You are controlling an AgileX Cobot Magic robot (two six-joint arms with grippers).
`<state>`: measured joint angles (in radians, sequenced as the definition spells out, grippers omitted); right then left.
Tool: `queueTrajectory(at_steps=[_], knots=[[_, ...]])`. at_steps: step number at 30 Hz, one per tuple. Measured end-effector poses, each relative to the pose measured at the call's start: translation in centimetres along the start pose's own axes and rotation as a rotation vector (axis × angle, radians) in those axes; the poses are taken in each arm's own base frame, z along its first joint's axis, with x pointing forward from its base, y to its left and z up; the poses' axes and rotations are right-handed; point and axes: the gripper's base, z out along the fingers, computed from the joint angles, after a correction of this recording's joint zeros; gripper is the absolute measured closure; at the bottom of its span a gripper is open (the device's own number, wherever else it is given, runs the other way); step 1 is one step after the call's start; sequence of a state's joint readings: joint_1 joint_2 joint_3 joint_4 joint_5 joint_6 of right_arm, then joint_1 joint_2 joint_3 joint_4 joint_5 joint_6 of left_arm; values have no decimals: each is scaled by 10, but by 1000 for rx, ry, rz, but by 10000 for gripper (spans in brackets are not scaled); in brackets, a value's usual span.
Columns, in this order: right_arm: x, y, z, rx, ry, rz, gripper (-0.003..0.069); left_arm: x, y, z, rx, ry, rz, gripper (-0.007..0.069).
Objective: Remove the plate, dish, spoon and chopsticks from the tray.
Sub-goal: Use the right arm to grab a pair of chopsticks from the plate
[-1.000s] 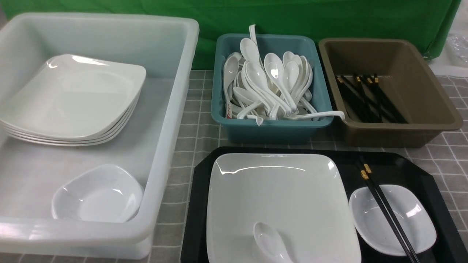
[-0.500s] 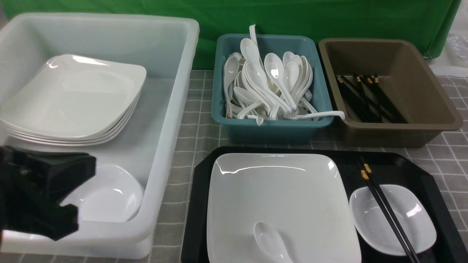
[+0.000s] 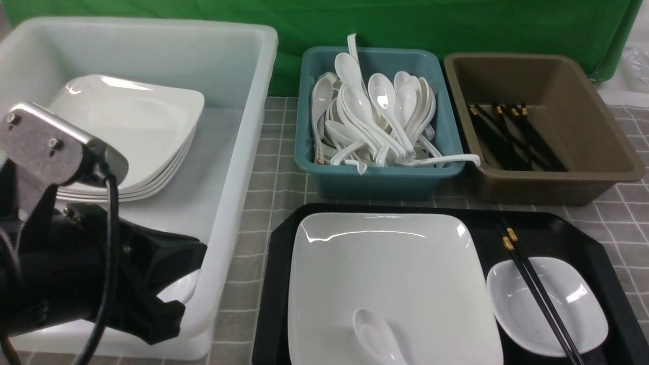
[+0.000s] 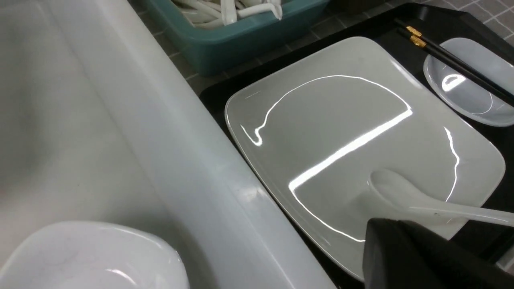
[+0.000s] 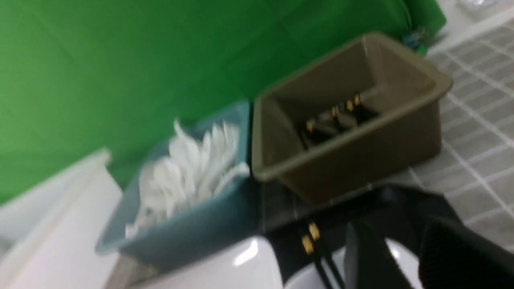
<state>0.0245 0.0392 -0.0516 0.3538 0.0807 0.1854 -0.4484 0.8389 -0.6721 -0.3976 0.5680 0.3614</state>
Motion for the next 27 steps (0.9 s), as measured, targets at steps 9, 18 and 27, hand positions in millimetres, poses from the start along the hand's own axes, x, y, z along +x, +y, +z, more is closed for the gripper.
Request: queueTrajectory(at_steps=[9,18,27], knots=[[-68,66,64,-47,737,-447,464,-4,0,-5,-17,-58,51,615],[-39,49,163,81,1191,-455,302,-1,-15,-67,-6,-300,137,615],[3,19,217,177,1266,-450,197,7,-22,-99,-13,-429,167,615]])
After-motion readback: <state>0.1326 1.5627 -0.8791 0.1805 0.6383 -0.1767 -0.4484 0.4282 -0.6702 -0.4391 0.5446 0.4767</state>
